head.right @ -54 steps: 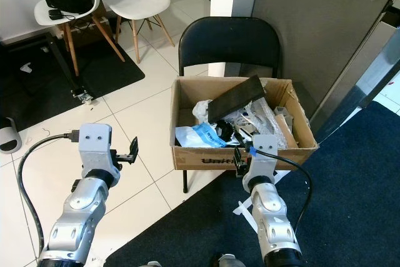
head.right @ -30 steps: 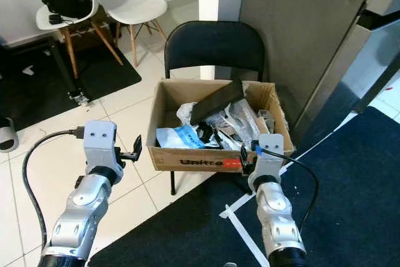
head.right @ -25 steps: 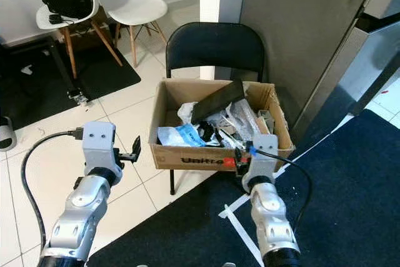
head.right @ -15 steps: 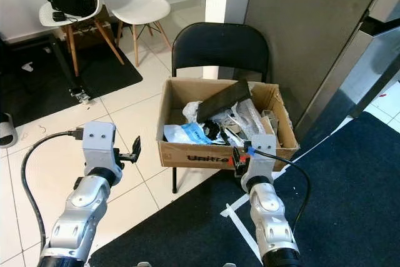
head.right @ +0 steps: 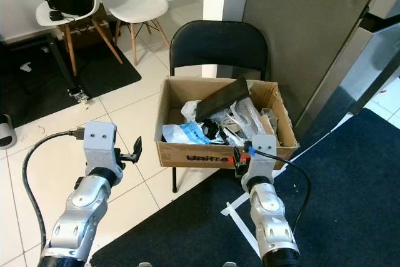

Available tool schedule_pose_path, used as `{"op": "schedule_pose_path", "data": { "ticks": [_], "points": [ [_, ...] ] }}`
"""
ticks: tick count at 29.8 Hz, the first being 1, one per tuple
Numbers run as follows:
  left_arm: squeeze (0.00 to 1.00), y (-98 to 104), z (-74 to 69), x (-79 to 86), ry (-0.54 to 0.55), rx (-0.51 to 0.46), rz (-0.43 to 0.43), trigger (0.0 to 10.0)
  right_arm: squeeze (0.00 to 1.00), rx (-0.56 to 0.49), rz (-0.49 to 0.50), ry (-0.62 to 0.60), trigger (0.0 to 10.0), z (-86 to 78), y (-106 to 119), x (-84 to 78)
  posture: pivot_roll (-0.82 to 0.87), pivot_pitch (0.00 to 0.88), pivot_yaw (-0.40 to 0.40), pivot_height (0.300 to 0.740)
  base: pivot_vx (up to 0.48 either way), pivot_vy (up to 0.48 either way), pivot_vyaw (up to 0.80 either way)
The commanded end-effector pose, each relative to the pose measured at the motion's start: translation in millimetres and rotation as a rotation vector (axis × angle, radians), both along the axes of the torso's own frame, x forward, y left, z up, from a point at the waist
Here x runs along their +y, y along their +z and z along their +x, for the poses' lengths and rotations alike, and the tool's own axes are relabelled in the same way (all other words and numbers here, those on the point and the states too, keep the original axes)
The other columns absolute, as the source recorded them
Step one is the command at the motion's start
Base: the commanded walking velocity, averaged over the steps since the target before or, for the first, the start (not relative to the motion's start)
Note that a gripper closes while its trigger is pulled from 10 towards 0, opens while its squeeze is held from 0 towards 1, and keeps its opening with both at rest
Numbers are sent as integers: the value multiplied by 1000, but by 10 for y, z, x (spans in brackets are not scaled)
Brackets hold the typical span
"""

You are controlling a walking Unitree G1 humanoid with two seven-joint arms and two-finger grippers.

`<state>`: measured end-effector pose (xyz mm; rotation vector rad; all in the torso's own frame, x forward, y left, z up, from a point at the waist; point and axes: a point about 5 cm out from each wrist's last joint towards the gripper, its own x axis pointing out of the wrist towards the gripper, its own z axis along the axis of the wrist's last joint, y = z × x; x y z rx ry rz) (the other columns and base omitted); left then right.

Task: Picking trash to rubbish bin

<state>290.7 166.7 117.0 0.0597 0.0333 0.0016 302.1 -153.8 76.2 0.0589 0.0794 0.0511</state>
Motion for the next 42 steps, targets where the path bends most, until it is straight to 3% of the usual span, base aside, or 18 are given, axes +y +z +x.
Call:
{"op": "schedule_pose_path", "data": {
  "ticks": [1,16,42],
  "points": [
    [0,-50,-26,22,2,18,15,10000,0,20,-10,0,10000,-22,-58,13,102,115,-7,740,0,0,0],
    [0,-41,-8,47,11,17,21,10000,0,22,5,-7,10000,-19,-62,13,97,126,0,740,0,0,-27],
    [0,-26,-18,70,38,1,28,10000,0,27,24,-36,10000,-18,-50,-28,95,132,6,740,0,0,-630]
  ]
}}
